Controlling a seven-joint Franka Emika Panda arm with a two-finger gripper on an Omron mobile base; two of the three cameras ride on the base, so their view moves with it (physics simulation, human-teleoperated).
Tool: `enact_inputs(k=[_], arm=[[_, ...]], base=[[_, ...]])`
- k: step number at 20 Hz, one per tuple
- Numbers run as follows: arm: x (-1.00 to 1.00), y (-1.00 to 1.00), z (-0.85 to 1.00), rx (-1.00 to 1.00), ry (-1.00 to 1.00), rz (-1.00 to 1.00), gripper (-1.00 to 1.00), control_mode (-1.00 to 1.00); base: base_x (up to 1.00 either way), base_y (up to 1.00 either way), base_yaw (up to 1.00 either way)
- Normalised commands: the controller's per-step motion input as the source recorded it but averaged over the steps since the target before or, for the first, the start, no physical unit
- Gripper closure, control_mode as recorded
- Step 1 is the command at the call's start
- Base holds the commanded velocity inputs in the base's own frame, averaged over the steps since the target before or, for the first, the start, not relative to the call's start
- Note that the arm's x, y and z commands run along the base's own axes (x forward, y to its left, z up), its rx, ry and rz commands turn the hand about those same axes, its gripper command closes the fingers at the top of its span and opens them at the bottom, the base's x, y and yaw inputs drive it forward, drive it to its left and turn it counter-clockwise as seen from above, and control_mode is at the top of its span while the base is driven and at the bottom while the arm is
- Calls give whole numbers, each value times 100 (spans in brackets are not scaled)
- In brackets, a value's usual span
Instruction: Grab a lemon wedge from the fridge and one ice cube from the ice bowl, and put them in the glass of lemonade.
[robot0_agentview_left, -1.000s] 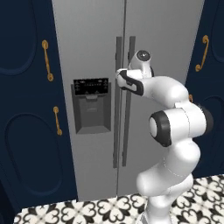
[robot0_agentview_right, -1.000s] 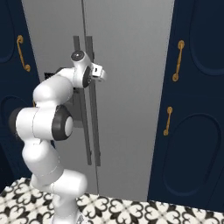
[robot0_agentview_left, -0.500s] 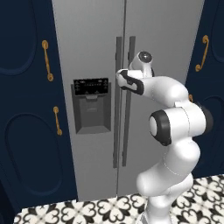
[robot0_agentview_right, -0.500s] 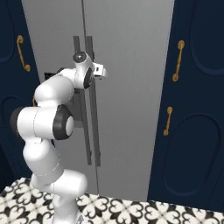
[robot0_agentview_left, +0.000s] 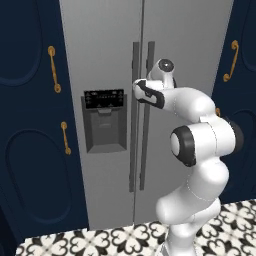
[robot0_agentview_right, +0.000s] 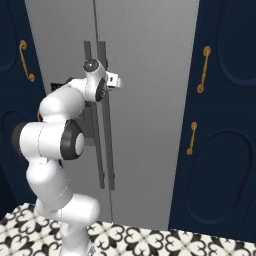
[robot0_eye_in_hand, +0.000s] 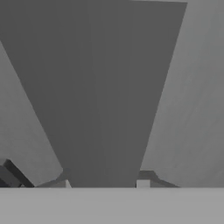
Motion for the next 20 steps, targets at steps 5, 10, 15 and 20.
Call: enact_inputs(k=[5, 10, 15, 20], arm=[[-17, -29, 0, 0, 0, -1, 100, -100], [-77, -72, 0, 3, 0, -6, 100, -100], [-99, -94, 0, 11, -2, -6, 100, -100], [-100, -100, 0, 15, -5, -8, 100, -100]], base=[[0, 0, 0], [0, 0, 0], [0, 0, 0], [0, 0, 0]])
